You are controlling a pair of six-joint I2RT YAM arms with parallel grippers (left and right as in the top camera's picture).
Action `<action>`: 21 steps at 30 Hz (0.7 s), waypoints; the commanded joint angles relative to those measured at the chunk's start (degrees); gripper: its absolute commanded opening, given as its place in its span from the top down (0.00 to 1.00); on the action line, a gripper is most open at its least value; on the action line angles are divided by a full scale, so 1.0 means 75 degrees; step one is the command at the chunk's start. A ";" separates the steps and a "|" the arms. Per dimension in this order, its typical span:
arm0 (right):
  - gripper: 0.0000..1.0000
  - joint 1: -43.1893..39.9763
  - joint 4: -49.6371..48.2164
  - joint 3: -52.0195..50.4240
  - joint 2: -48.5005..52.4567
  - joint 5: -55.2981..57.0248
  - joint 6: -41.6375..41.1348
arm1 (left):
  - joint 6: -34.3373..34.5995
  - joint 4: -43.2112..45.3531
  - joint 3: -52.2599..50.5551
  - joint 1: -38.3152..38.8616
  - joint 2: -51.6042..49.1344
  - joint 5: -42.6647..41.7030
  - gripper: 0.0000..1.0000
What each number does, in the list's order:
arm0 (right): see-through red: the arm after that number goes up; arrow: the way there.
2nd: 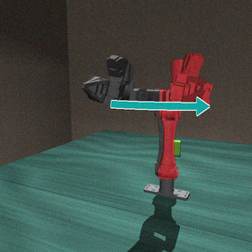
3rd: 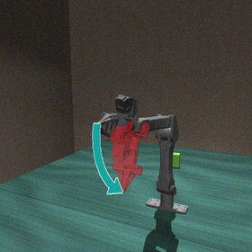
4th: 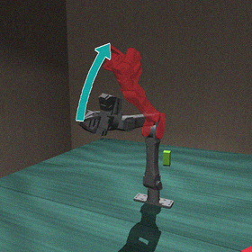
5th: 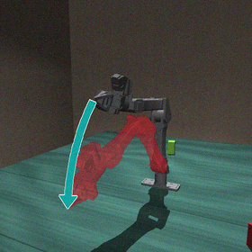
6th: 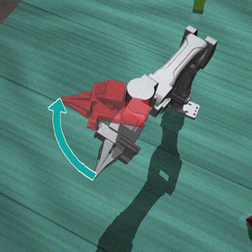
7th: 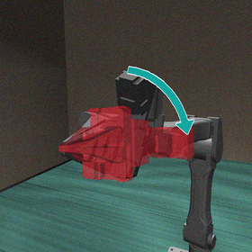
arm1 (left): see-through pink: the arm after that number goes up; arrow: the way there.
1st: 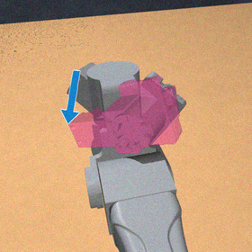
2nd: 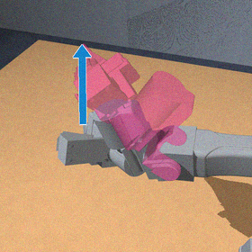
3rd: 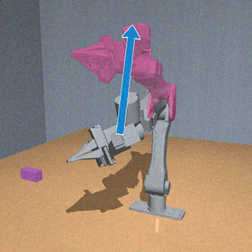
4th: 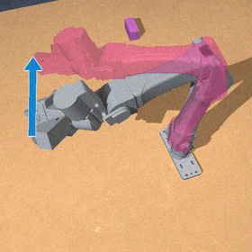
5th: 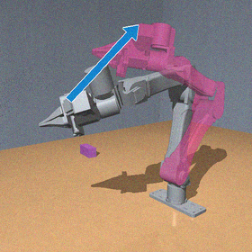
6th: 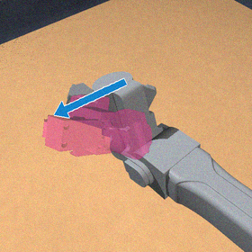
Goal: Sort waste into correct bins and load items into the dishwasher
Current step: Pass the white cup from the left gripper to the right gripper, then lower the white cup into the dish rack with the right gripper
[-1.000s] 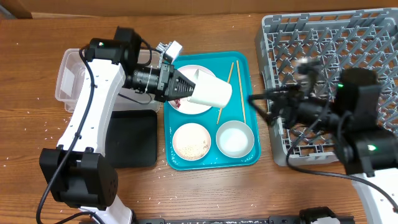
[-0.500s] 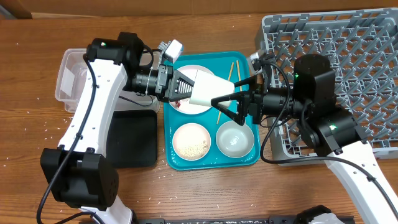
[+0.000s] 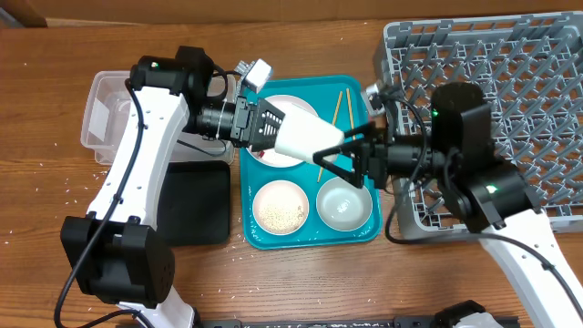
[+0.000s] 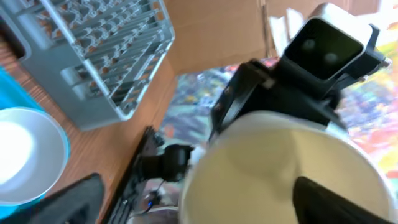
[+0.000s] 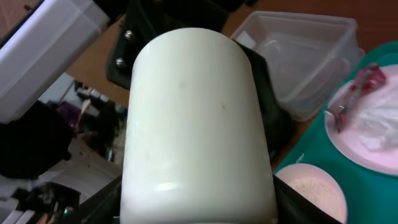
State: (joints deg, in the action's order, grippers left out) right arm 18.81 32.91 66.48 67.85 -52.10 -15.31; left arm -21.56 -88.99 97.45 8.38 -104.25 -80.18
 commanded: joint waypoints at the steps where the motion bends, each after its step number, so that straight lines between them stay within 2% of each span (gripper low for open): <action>1: 0.47 -0.0682 0.0603 0.0204 -0.0513 0.1221 0.0221 | -0.0207 -0.0041 0.0090 0.0070 0.0128 0.0621 0.00; 3: 0.47 -0.1163 0.1207 0.0204 -0.0828 0.1556 0.0221 | -0.0204 -0.0038 0.0090 0.0070 0.0128 0.0988 0.00; 6: 0.49 -0.2425 0.2888 0.0204 -0.1422 0.3022 0.0213 | -0.0090 -0.0006 0.0090 0.0070 0.0128 0.1378 0.00; 12: 0.49 -0.3480 0.4634 0.0204 -0.1221 0.6175 -0.0717 | -0.0006 0.0184 0.0090 0.0070 0.0128 0.1376 0.00; 18: 0.48 -0.3899 0.4931 0.0204 -0.0460 0.6945 -0.0790 | -0.0009 0.0198 0.0090 0.0073 0.0128 0.1463 0.00; 21: 0.48 -0.3931 0.4873 0.0204 0.0493 0.6939 -0.0764 | -0.0006 0.0187 0.0090 0.0073 0.0128 0.1574 0.00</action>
State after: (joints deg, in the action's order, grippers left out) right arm -10.46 70.00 67.09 67.99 -2.66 -20.53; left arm -21.39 -87.64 97.45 8.64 -104.25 -69.32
